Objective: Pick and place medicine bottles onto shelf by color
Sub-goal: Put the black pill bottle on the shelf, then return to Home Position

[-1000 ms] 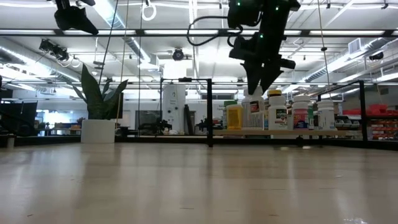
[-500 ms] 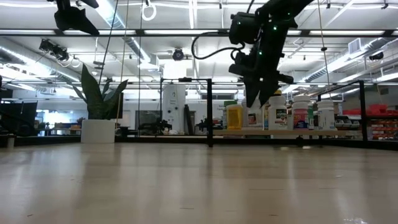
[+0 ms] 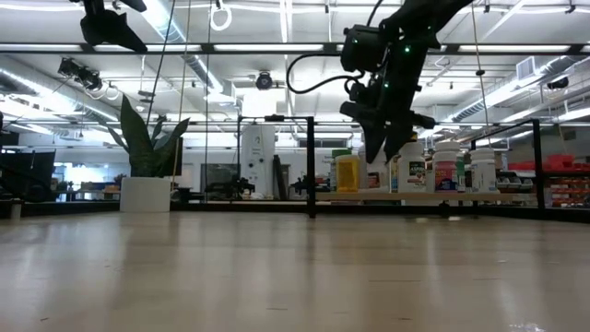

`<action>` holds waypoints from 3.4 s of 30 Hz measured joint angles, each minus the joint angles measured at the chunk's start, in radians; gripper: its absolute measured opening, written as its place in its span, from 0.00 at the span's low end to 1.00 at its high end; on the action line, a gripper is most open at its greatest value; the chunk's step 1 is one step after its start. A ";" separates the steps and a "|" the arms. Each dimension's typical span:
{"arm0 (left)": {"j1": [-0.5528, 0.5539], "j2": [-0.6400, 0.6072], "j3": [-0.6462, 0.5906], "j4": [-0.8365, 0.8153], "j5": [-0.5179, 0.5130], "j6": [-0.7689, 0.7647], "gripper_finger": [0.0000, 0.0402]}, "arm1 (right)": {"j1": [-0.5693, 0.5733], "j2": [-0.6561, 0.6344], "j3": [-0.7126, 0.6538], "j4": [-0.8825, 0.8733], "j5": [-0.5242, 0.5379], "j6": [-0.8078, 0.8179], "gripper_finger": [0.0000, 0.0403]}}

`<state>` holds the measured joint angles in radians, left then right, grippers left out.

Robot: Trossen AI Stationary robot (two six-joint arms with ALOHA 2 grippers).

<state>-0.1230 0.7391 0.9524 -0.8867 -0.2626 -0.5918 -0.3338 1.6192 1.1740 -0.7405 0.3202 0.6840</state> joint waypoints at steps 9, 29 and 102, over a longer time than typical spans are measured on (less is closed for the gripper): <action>0.000 0.000 0.000 0.000 0.000 0.000 0.88 | -0.041 0.000 0.000 0.000 -0.007 -0.012 0.40; 0.000 0.000 0.000 0.000 0.000 0.001 0.88 | -0.044 0.000 0.000 0.006 -0.008 0.016 0.51; -0.024 -0.722 -0.596 0.768 0.093 0.387 0.01 | 0.348 -1.235 -1.065 1.144 -0.087 -0.240 0.01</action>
<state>-0.1471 0.0174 0.3560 -0.1183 -0.1694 -0.2049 0.0138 0.3842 0.1094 0.4035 0.2329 0.4436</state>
